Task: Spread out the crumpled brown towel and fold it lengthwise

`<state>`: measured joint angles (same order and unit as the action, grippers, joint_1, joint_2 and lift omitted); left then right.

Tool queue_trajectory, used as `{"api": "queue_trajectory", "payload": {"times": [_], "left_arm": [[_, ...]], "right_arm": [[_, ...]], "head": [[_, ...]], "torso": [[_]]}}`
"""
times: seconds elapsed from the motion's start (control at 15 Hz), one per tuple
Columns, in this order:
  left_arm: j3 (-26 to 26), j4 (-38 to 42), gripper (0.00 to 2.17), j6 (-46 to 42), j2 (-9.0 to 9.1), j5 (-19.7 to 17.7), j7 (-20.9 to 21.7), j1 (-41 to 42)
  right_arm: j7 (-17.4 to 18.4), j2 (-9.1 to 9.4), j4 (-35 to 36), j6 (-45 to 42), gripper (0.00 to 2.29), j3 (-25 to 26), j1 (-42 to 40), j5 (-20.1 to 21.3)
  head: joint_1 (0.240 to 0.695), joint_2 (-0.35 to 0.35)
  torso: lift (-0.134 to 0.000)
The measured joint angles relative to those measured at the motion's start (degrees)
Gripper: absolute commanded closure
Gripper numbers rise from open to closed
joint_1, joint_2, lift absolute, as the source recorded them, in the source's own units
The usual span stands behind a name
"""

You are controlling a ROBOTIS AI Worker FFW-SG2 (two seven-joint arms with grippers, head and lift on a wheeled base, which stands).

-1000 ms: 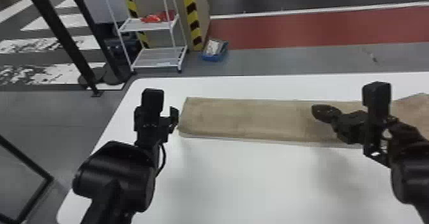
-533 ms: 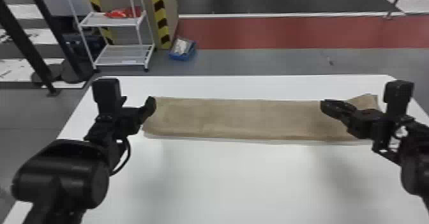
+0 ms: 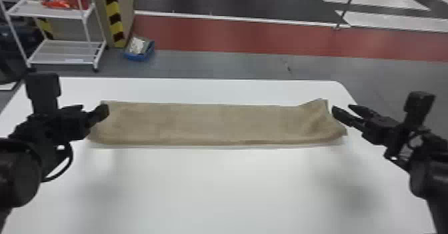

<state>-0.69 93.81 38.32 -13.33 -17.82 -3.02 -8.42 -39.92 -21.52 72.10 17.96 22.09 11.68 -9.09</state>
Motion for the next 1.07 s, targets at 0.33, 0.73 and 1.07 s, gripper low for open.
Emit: {"api": "queue_trajectory", "payload": {"times": [0.33,0.73,1.07], "left_arm": [[-0.8,-2.8,0.55,4.5,0.0,3.0,0.6,-2.5],[-1.0,-4.2,0.6,8.4,0.43,3.0,1.7,-4.0],[-2.1,-5.4,0.64,8.4,0.76,3.5,1.7,-5.2]], "right_arm": [[-1.3,-0.18,-0.2,-1.7,0.33,1.3,-1.1,-0.4],[-1.9,-0.02,-0.2,-2.4,0.33,2.5,-2.1,-0.8],[-2.4,-0.08,-0.2,-2.9,0.33,3.9,-2.7,-0.9]], "head": [[0.695,-0.163],[0.695,-0.175],[0.695,-0.193]], "torso": [[-0.124],[-0.124],[-0.124]]}}
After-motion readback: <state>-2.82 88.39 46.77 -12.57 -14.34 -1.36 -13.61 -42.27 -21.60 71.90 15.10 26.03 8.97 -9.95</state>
